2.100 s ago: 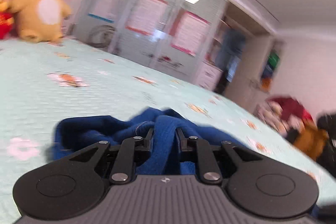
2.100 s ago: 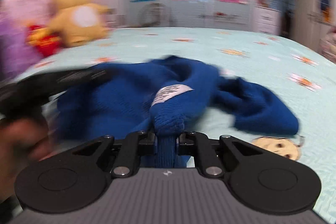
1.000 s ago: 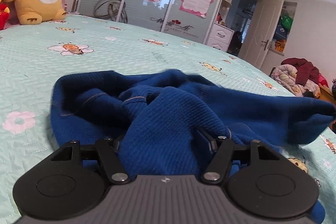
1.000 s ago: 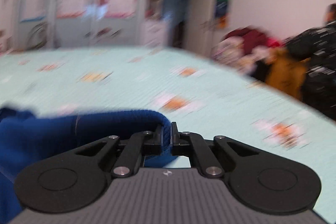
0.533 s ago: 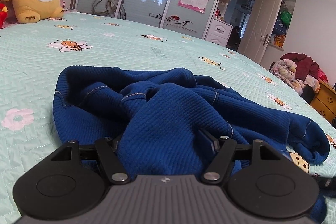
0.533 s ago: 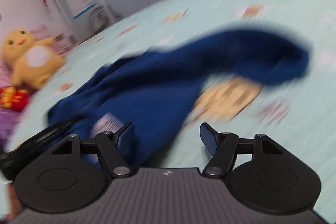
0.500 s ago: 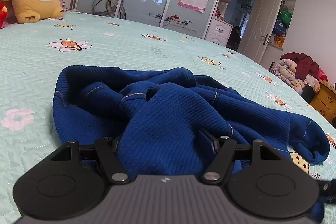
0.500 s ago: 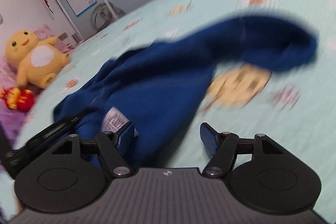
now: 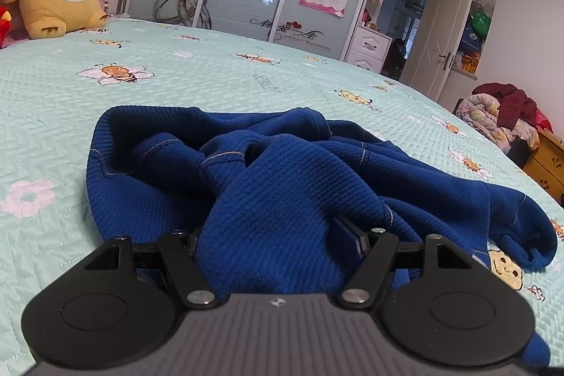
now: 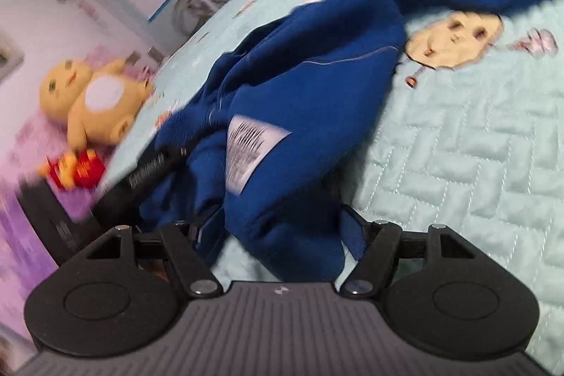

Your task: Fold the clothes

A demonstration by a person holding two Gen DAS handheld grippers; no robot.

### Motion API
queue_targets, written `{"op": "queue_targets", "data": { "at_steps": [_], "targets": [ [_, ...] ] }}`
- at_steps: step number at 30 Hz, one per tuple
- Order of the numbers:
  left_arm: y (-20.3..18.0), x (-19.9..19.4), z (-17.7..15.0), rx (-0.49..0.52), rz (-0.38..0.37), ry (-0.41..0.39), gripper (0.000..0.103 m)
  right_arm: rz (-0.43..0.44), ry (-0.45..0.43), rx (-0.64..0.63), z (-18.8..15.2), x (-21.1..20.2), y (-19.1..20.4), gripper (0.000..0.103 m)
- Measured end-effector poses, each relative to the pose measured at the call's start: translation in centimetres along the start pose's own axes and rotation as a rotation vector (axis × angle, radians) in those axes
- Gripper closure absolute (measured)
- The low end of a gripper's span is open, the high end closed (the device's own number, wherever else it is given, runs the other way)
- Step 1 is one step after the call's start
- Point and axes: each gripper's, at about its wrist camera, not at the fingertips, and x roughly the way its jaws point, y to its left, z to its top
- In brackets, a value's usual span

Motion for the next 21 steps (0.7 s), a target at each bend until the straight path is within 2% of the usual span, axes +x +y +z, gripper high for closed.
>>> {"op": "queue_targets", "data": {
  "at_steps": [3, 4, 5, 6, 8, 12, 14, 16, 21],
  "targets": [
    [-0.1, 0.1, -0.1, 0.006, 0.004, 0.002, 0.031, -0.017, 0.003, -0.061, -0.4, 0.4, 0.5, 0.036],
    [-0.2, 0.2, -0.1, 0.007, 0.005, 0.003, 0.031, -0.023, 0.003, -0.081, -0.5, 0.6, 0.6, 0.049],
    [-0.2, 0.2, -0.2, 0.008, 0.006, 0.003, 0.031, -0.029, 0.004, -0.101, -0.6, 0.7, 0.8, 0.075],
    [-0.2, 0.3, -0.2, 0.01, 0.007, 0.004, 0.033, -0.035, 0.005, -0.121, -0.8, 0.9, 0.9, 0.084],
    [-0.6, 0.2, -0.2, 0.032, 0.008, -0.006, 0.037, -0.028, 0.009, -0.13, -0.7, 1.0, 0.8, 0.088],
    [-1.3, 0.4, -0.4, 0.082, 0.024, -0.01, 0.045, -0.007, 0.005, -0.153, -0.9, 0.8, 0.3, 0.088],
    [-1.5, 0.6, -0.7, 0.097, 0.031, -0.009, 0.048, 0.017, -0.02, -0.221, -1.5, 0.8, 0.0, 0.088],
    [-1.6, 0.6, -1.0, 0.104, 0.038, -0.014, 0.048, 0.047, -0.068, -0.303, -2.5, 0.9, -0.4, 0.088],
    [-0.5, 0.4, -1.4, 0.054, 0.046, -0.018, 0.043, 0.056, -0.08, -0.306, -2.7, 0.6, -0.2, 0.087]
  ]
}}
